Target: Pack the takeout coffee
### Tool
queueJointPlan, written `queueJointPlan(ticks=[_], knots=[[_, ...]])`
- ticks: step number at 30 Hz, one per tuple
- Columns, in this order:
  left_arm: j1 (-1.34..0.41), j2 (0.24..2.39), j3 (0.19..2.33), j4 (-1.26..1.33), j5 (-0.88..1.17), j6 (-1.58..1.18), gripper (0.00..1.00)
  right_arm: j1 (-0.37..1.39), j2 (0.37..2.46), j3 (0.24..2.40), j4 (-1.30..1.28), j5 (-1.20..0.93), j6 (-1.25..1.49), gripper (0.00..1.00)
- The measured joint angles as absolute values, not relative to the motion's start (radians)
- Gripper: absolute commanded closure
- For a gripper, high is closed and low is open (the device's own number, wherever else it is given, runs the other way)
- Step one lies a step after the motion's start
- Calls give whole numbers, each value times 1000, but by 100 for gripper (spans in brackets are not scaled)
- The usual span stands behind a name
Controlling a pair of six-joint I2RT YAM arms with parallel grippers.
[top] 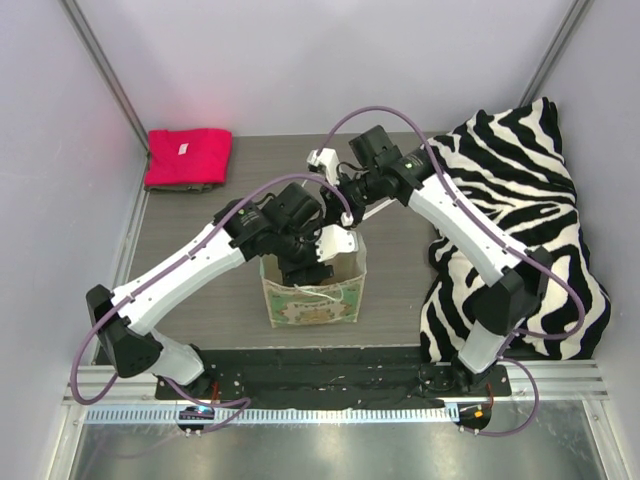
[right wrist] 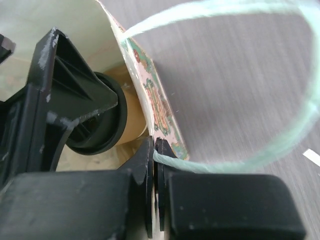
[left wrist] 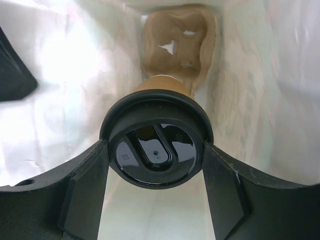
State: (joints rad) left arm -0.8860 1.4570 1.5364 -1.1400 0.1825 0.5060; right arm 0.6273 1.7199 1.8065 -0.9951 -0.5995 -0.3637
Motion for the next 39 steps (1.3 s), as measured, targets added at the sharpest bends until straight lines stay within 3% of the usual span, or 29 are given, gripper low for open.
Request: queueJointPlan(ticks=[12, 27, 39], knots=[[-881, 1289, 1306, -952, 86, 505, 83, 651, 1426, 1581, -691, -412, -181, 99], [-881, 1084, 1016, -707, -54, 500, 87, 841, 1293, 1363, -527, -208, -172, 99], [-881, 1008, 896, -572, -122, 540, 90, 889, 1271, 1345, -490, -96, -173, 99]])
